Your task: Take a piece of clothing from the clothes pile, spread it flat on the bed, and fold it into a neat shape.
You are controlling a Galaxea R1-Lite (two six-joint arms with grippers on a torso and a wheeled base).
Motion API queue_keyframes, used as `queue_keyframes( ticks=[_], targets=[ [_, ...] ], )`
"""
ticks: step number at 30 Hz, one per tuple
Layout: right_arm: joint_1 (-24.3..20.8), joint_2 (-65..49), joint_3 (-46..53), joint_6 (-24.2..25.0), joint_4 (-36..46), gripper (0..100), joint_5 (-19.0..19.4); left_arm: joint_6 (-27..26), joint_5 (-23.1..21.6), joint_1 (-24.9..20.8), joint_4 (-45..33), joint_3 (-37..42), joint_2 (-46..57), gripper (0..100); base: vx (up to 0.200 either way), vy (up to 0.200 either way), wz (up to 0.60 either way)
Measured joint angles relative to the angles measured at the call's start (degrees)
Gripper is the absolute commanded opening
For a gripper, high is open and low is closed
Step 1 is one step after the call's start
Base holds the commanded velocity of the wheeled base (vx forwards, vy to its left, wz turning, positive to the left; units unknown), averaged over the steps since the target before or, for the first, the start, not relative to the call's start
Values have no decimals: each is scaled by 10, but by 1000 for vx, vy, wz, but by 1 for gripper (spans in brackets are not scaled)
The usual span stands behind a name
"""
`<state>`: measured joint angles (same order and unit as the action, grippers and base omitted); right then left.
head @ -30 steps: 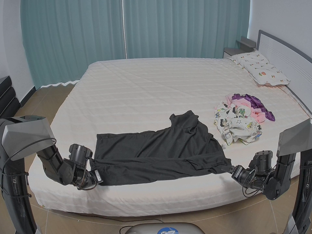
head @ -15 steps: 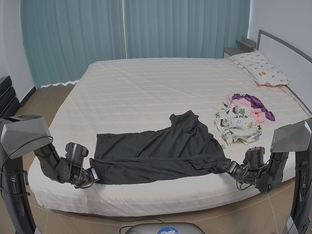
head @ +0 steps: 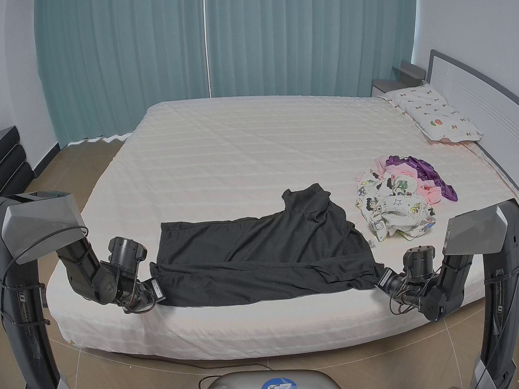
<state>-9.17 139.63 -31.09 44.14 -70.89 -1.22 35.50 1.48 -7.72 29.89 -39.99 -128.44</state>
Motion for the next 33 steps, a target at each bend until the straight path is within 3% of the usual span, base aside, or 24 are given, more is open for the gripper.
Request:
queue_keyframes(
  ticks=[10, 15, 31, 32, 33],
  targets=[
    [6, -26, 34, -2, 0, 0, 0, -34, 0, 15, -7, 2, 3, 0, 0, 0, 0],
    [8, -35, 49, -6, 4, 0, 2, -56, 3, 18, -74, 2, 9, 0, 0, 0, 0],
    [15, -42, 58, -18, -4, 0, 3, -67, 4, 21, -81, -1, 20, 0, 0, 0, 0],
    [16, -42, 58, -19, -4, 100, 4, -70, 4, 21, -82, 0, 20, 0, 0, 0, 0],
    [16, -42, 58, -19, -4, 100, 4, -73, 3, 21, -82, 0, 20, 100, 0, 0, 0]
  ],
)
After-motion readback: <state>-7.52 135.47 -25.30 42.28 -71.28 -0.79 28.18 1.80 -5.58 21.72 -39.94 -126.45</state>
